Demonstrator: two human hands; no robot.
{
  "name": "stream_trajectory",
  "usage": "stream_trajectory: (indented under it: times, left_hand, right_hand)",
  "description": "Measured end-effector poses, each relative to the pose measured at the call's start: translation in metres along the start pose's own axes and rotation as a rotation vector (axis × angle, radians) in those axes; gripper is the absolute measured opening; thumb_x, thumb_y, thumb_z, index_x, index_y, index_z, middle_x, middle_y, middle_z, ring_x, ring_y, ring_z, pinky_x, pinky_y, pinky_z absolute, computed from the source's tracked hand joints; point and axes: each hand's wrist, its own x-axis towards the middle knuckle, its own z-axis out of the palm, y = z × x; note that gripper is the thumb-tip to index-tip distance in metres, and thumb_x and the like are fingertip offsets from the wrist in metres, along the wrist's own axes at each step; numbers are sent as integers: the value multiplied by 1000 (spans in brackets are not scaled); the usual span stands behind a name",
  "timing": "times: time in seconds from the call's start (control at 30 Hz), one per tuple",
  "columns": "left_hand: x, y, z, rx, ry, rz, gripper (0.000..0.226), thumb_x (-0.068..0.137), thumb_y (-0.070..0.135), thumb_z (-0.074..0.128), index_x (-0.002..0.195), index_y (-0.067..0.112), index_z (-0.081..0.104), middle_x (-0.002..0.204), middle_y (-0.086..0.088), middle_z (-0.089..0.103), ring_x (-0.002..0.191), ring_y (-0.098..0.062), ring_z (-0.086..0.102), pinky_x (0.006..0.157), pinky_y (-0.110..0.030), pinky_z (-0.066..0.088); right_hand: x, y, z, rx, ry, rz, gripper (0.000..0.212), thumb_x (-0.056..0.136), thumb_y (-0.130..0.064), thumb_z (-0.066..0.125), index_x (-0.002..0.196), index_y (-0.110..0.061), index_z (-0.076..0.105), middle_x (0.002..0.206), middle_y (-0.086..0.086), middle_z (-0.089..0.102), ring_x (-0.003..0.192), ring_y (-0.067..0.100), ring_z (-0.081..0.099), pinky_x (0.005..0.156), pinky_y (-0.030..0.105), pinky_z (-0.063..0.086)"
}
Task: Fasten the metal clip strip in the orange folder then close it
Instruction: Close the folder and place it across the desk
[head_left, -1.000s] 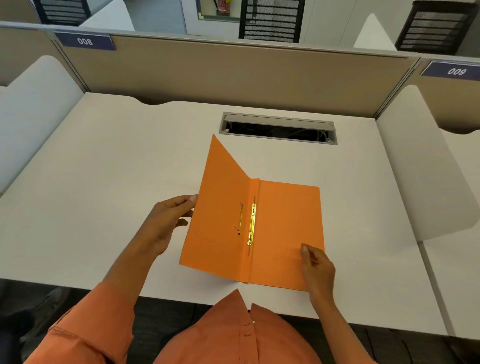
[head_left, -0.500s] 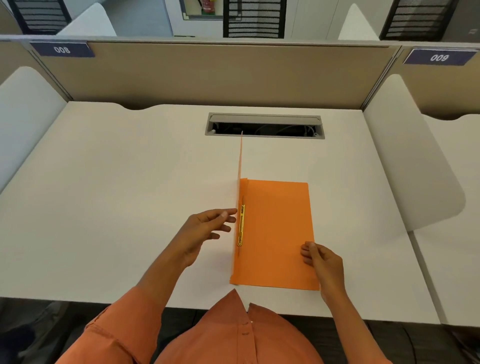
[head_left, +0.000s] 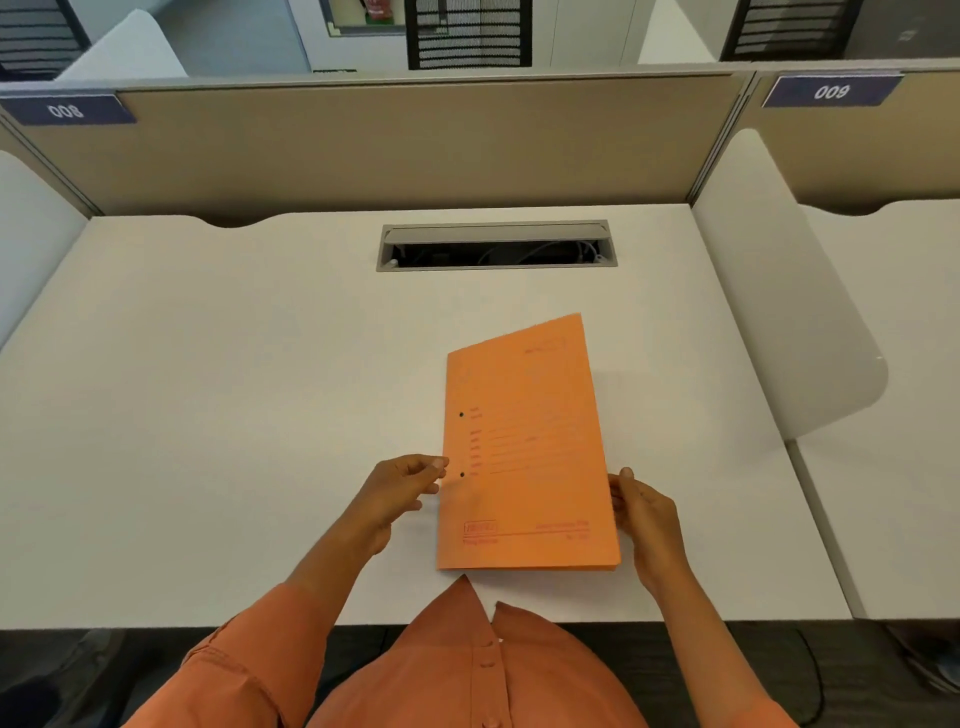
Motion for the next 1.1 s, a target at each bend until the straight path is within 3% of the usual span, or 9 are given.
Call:
stream_trajectory:
  times: [0.13,0.23,0.3,0.47,0.67,0.77,0.93,1.1]
  left_hand:
    - [8,-17,8,17,60,-44,14,102,34,63,111,26,69,121,0,69,115,-24,64,88,-36,53]
    - [13,-28,13,37,112,-52,37,102,33,63,134,15,63,130,-6,65,121,-26,60,89,-39,54]
    - [15,-32,16,35,137,-51,46,101,33,64,142,14,56,133,-9,62,124,-29,59,92,-41,55]
    - [20,-36,22,-20,111,-109,56,99,34,67,148,16,46,130,-11,63,118,-28,64,89,-41,54]
    - [24,-38,31,-99,26,-109,41,102,27,64,139,11,58,125,-8,69,111,-24,69,80,-34,58]
    - [22,-35,36,-112,10,-99,33,102,25,64,132,12,58,121,-6,70,106,-21,70,76,-33,58]
    - [19,-38,41,-129,-21,-76,49,97,19,71,138,20,44,130,-8,61,119,-29,63,92,-43,59]
    - [18,-40,41,-168,-9,-70,45,100,9,65,139,21,45,123,-3,66,112,-22,67,79,-33,60]
  right_hand:
    - [5,7,-5,-182,51,-49,40,103,-47,56,96,-16,79,92,10,78,87,26,73,90,52,58]
    - [2,8,-4,-292,97,-152,13,99,-34,67,106,-29,76,100,-8,74,95,10,69,87,36,60]
    - [1,12,-3,-397,110,-229,24,94,-26,74,118,-19,73,106,-5,71,95,6,66,85,30,58]
    - [5,24,0,-644,107,-340,33,85,-9,82,117,-10,74,108,-1,67,91,13,66,80,16,50]
    - [5,26,1,-663,122,-364,35,82,-6,84,116,-11,75,106,-1,68,88,12,66,83,27,58]
    - [5,26,0,-668,127,-375,34,82,-8,85,115,-12,76,106,-3,68,87,9,66,79,20,54]
    - [3,23,0,-626,139,-343,33,82,-9,85,113,-13,75,105,-1,69,86,10,66,76,17,50]
    - [-2,21,1,-469,185,-257,37,88,-14,81,123,-14,70,107,-2,69,92,7,65,77,18,51]
